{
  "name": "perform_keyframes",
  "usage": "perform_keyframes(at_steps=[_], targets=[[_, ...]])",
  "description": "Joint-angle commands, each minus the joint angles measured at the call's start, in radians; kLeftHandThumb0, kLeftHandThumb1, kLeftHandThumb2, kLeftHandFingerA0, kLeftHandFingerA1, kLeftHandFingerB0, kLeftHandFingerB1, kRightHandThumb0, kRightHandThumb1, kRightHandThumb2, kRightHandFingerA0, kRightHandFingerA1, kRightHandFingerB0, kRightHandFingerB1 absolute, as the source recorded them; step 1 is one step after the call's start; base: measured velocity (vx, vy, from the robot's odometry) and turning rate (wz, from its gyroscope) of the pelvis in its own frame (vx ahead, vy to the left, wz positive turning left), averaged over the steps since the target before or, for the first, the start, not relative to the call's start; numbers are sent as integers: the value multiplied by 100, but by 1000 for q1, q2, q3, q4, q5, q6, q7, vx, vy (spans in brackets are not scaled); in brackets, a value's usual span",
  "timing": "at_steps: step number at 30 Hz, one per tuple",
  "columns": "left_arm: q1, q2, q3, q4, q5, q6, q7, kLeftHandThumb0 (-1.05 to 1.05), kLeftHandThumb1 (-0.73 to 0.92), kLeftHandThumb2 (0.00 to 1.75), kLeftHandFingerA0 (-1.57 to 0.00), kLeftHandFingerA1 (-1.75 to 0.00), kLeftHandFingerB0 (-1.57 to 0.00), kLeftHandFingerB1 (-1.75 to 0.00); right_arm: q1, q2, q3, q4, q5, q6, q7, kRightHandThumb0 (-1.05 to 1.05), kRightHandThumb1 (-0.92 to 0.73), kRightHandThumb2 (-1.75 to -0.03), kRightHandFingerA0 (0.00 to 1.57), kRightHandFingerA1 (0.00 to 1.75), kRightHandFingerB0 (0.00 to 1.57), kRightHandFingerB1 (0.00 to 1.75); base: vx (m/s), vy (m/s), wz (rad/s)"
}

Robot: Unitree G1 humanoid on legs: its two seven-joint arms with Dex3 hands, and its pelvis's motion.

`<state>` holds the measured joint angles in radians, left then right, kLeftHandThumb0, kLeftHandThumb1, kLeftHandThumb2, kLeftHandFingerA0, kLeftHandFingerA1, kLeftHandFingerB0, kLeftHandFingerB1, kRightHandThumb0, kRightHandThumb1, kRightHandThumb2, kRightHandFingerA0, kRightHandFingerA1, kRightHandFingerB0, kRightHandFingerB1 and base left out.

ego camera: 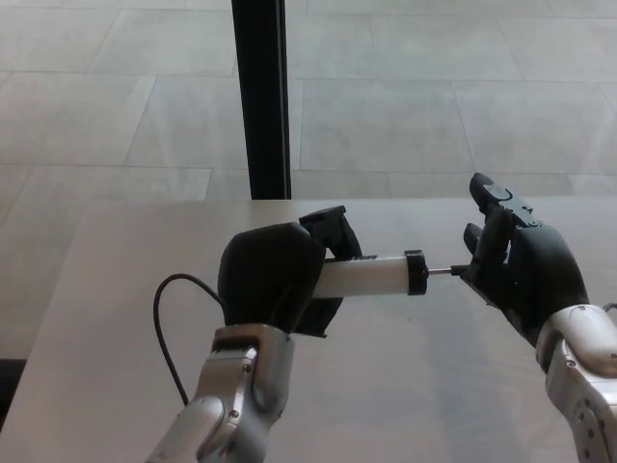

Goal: The robot uses its left hand to lift the air pump kept on the middle of the desk and use the right hand to compress the handle

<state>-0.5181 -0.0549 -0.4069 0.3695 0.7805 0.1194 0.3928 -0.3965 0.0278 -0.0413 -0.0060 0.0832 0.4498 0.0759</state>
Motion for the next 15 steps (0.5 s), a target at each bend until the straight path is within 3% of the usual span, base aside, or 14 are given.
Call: perform_keyframes(at_steps=[1, 2, 5, 6, 8, 9, 11, 12, 13, 15], targets=[[-25, -13, -9, 32, -5, -9, 37, -9, 45, 124, -103, -175, -87, -134, -19, 24, 9, -11, 9, -19, -18, -105, -89, -132, 0, 17, 0, 2, 0, 0, 0], [-28, -16, -11, 36, -5, -6, 33, -18, 48, 119, -130, -141, -94, -111, -21, 27, 9, -14, 11, -17, -19, -105, -87, -132, 0, 18, 0, 3, 0, 0, 0], [-35, -24, -16, 46, -5, 2, 32, -18, 48, 119, -130, -142, -95, -113, -21, 36, 10, -18, 17, -26, -17, -104, -87, -131, 0, 19, 0, 3, 0, 0, 0], [-40, -29, -19, 51, -5, 5, 25, -18, 49, 119, -129, -141, -94, -112, -23, 38, 9, -16, 20, -27, -13, -100, -92, -91, 0, 0, 0, 0, 0, 0, 0], [-55, -34, -28, 68, 2, 6, 29, -16, 47, 119, -128, -140, -94, -112, -26, 40, 13, -16, 19, -27, -12, -100, -92, -91, 0, 0, 0, 0, 0, 0, 0], [-63, -31, -33, 75, 11, 2, 43, -14, 45, 121, -103, -146, -90, -102, -28, 40, 18, -16, 18, -31, -9, -99, -92, -92, 0, 0, 0, 0, 0, 0, 0], [-70, -35, -35, 81, 9, 10, 39, -16, 48, 117, -105, -144, -91, -92, -28, 42, 19, -17, 17, -31, -11, -99, -92, -92, 0, 0, 0, 0, 0, 0, 0], [-77, -34, -38, 85, 13, 16, 35, -17, 52, 111, -106, -134, -89, -86, -28, 40, 24, -18, 13, -29, -10, -100, -92, -89, 0, 0, 0, 0, 0, 0, 0], [-86, -41, -40, 93, 10, 25, 28, -19, 59, 91, -104, -138, -89, -81, -27, 37, 30, -22, 3, -24, -17, -105, -92, -133, 0, 15, 0, 3, 0, 0, 0], [-96, -39, -49, 100, 14, 37, 14, -25, 62, 78, -101, -155, -87, -81, -29, 35, 35, -26, -1, -14, -20, -105, -92, -133, 0, 15, 0, 2, 0, 0, 0]])
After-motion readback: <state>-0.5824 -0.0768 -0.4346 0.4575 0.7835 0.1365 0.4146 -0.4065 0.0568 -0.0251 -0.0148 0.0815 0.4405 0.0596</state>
